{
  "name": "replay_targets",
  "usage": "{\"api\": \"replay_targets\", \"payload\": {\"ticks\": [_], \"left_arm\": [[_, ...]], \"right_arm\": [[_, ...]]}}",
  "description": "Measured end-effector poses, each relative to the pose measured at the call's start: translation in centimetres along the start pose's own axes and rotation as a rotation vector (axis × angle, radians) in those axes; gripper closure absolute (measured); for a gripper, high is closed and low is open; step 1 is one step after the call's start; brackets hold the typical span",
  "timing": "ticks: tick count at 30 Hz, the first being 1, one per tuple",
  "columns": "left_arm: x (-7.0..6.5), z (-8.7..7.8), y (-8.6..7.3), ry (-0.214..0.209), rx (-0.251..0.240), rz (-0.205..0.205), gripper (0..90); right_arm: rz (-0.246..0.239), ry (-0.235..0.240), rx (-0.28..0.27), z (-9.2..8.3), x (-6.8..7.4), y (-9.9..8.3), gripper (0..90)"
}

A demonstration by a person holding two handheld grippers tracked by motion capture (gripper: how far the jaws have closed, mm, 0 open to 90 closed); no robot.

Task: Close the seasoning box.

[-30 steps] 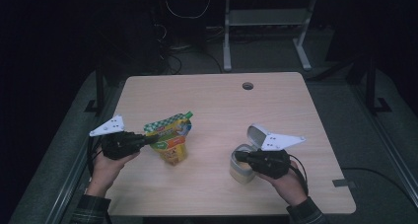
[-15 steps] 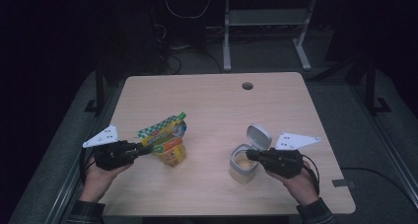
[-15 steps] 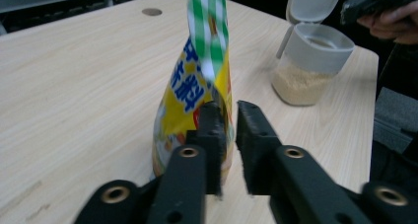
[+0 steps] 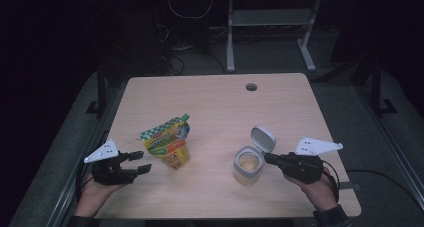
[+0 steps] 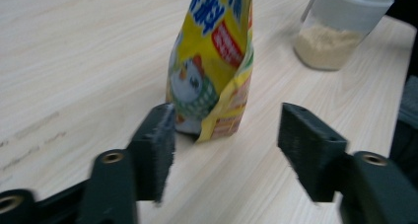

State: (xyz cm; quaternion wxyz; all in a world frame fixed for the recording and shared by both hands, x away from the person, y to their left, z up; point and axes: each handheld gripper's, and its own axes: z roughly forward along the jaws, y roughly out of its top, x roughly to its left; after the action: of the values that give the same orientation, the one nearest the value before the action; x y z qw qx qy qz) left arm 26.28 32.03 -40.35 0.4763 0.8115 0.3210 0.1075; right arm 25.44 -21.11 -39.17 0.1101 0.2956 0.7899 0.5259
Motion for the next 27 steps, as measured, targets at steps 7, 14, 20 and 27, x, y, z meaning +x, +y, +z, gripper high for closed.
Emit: {"api": "replay_targets", "payload": {"ticks": [7,14,20,27], "left_arm": [[-0.4,1.2,-1.3,0.045,0.040,0.004,23.6],[-0.3,1.8,-1.5,0.054,0.060,0.005,15.8],[-0.2,2.1,-1.7,0.055,0.069,0.015,10.7],[-0.3,2.5,-1.9,0.059,0.093,0.019,6.3]], "right_arm": [[0.023,-0.047,-0.006,-1.5,-1.1,-0.8,90.0],[0.057,-0.095,-0.011,-2.0,-2.8,-1.3,90.0],[0.077,-0.107,-0.036,-1.9,-3.6,-1.1,90.0],[0.076,-0.111,-0.053,-1.4,-3.9,-0.1,90.0]]}}
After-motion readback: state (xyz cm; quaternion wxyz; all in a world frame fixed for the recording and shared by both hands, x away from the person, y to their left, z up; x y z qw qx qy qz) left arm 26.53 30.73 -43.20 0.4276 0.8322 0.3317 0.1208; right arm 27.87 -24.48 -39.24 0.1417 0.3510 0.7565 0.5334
